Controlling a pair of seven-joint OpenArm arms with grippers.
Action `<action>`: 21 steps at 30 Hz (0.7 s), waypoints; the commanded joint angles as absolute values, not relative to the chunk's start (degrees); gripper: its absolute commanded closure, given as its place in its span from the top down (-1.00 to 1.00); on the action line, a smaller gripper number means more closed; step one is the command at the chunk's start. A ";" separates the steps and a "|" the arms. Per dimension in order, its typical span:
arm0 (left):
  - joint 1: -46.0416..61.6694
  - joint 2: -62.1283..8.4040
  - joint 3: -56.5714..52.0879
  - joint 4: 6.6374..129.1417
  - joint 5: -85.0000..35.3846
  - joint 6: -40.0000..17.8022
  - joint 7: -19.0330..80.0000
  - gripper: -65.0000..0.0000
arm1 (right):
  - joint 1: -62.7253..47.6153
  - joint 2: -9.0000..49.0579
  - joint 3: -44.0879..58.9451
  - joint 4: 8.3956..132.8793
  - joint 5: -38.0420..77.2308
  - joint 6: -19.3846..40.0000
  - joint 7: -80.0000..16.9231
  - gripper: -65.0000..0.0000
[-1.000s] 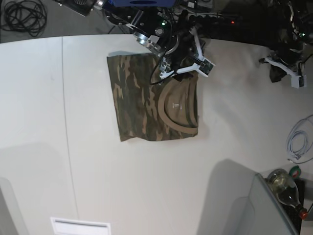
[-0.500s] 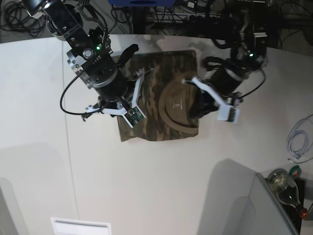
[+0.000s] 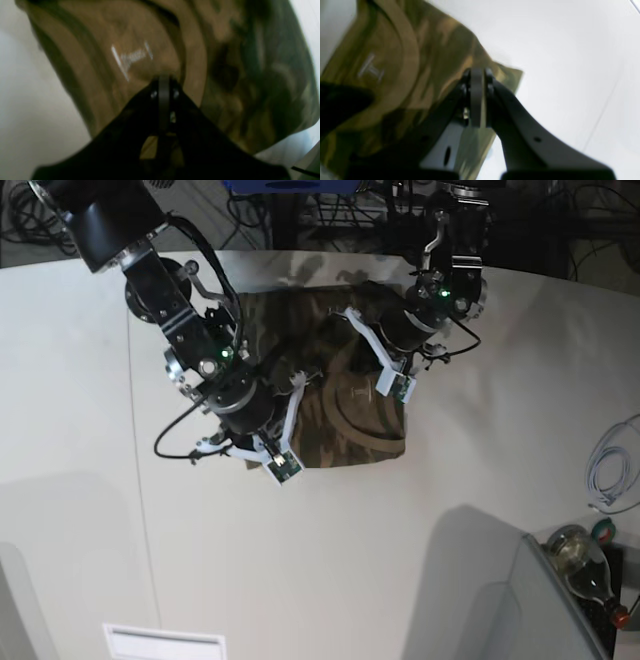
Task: Layout the t-shirt on the table in an organized manner, then fold the t-shirt properly
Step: 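Grasp the bundle's sides with both grippers and straighten it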
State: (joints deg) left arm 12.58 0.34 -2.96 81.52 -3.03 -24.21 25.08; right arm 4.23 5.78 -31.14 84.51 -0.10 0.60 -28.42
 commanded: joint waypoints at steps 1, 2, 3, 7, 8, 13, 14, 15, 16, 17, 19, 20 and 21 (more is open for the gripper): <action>12.26 0.48 -2.95 82.07 -3.47 -24.57 24.48 -1.00 | 6.37 6.11 -30.81 83.38 0.75 0.04 -27.21 -0.95; 12.26 0.40 -2.86 81.98 -3.47 -24.57 24.57 -1.00 | 7.43 6.02 -30.81 81.19 1.89 0.04 -26.59 -0.95; 12.35 0.31 -2.86 81.71 -3.38 -24.57 24.57 -1.00 | 8.31 5.58 -30.73 79.08 2.51 0.04 -25.54 -0.95; 13.14 -0.48 -2.86 81.36 -3.38 -24.57 24.57 -1.00 | 10.77 5.23 -30.29 71.43 2.59 0.04 -22.73 -0.95; 13.14 -0.57 -2.86 81.27 -3.38 -24.57 24.57 -1.00 | 11.21 5.32 -30.02 69.76 2.68 0.04 -22.73 -0.95; 13.41 -0.57 -2.86 81.63 -3.38 -24.57 24.57 -1.00 | 11.74 5.05 -26.24 65.54 2.68 0.04 -20.35 -0.96; 13.41 -0.57 -2.86 81.80 -3.38 -24.57 24.57 -1.00 | 11.65 5.14 -25.71 66.24 2.68 0.04 -20.00 -0.96; 13.41 -0.48 -2.86 81.80 -3.38 -24.57 24.57 -1.00 | 11.38 5.49 -24.92 67.65 2.68 0.04 -20.00 -0.96; 13.41 -0.48 -2.86 81.80 -3.38 -24.57 24.57 -1.00 | 10.86 5.58 -24.04 69.76 2.68 0.04 -20.26 -0.96; 13.32 -0.48 -2.86 81.80 -3.38 -24.57 24.57 -1.00 | 9.89 5.58 -23.16 71.87 2.68 0.04 -20.70 -0.96; 13.32 -0.48 -2.86 81.80 -3.38 -24.57 24.57 -1.00 | 7.87 5.58 -21.67 76.97 2.59 0.04 -21.76 -0.96; 13.23 -0.48 -2.86 81.80 -3.38 -24.57 24.57 -1.00 | 7.08 5.58 -21.41 78.55 2.59 0.04 -22.29 -0.96; 13.23 -0.48 -2.86 81.80 -3.38 -24.57 24.57 -1.00 | 6.73 5.58 -21.58 79.08 2.59 0.04 -22.64 -0.96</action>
State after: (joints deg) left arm 13.50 -0.47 -2.90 80.77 -3.01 -24.18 25.28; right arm 5.96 5.63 -21.65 78.39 2.72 0.05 -22.98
